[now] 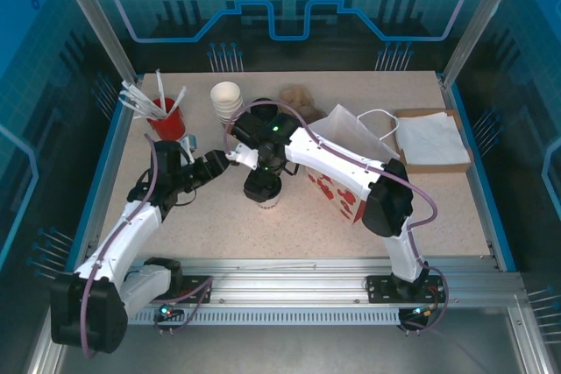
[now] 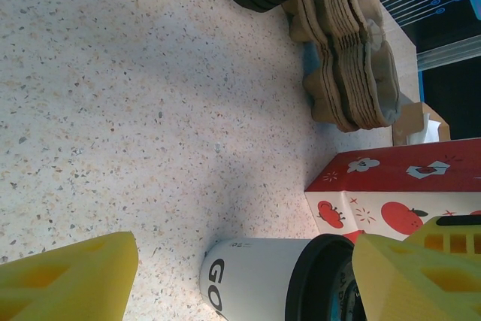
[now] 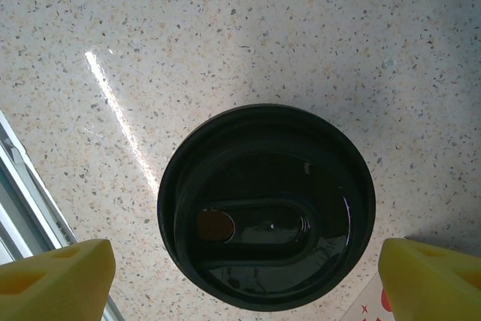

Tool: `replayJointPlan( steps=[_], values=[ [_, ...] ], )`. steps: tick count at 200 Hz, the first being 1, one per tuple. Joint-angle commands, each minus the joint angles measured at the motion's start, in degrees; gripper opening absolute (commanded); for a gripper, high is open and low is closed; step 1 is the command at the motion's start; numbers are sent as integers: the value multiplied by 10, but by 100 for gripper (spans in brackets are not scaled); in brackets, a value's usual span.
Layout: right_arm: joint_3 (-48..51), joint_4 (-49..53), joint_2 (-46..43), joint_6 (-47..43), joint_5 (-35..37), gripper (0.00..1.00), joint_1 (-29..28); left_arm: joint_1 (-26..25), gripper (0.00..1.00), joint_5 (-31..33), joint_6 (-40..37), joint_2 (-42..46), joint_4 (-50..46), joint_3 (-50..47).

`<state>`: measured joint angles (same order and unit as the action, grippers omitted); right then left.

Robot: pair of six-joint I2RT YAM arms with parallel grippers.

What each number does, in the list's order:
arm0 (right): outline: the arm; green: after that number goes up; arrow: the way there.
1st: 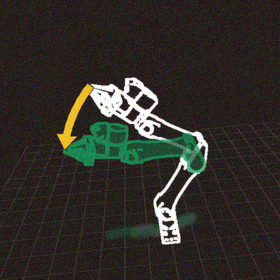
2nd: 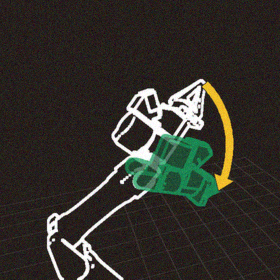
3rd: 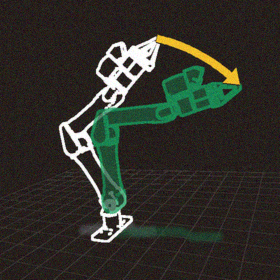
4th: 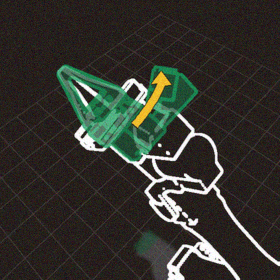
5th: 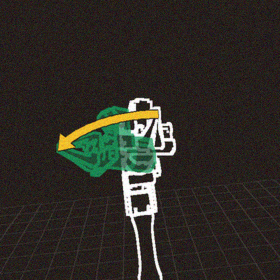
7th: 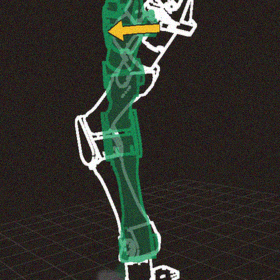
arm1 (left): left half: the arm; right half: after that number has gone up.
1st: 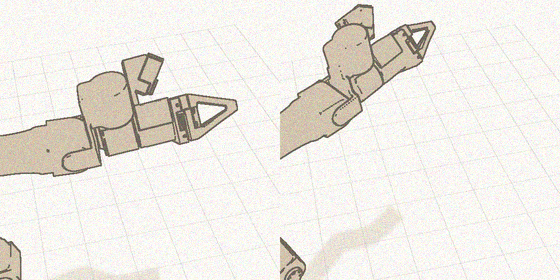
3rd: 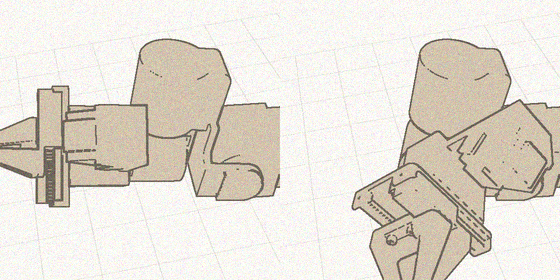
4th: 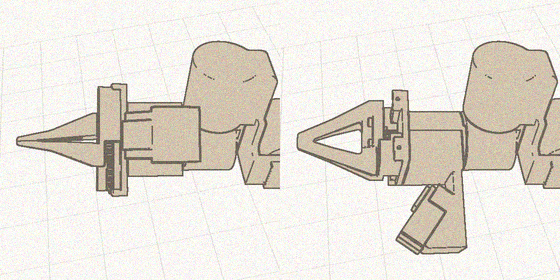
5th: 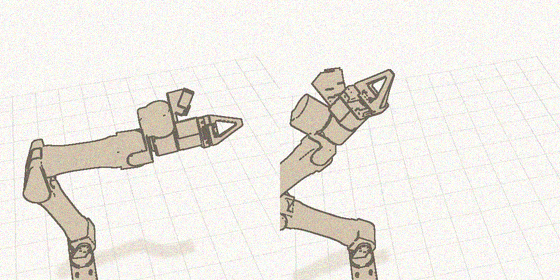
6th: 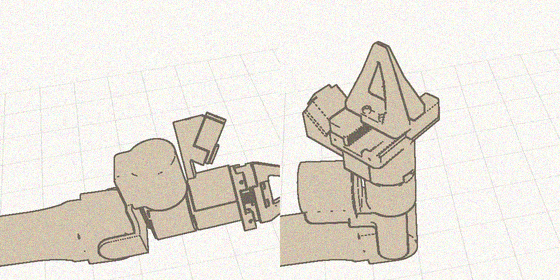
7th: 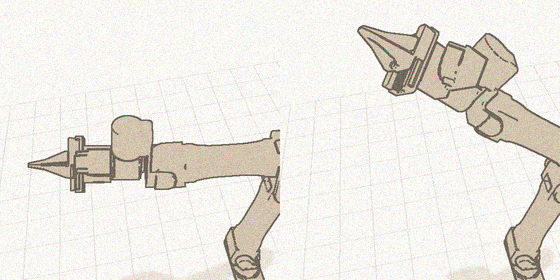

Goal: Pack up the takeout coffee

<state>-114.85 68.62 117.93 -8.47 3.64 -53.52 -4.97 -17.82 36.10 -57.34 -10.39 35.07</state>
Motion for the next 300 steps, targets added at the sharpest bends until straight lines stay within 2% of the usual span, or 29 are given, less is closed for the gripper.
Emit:
replayJointPlan(
  steps=[1,40,129,300],
  values=[
    [1,16,7,-5,3,91,3,4,77,-9,0,12,-11,-9],
    [0,17,11,-7,1,88,3,4,77,-18,3,11,-3,-10],
    [-6,23,29,-8,-9,89,11,4,77,-20,0,13,-2,-12],
    [-18,34,47,-13,0,81,16,4,77,-27,1,10,8,-18]
  ],
)
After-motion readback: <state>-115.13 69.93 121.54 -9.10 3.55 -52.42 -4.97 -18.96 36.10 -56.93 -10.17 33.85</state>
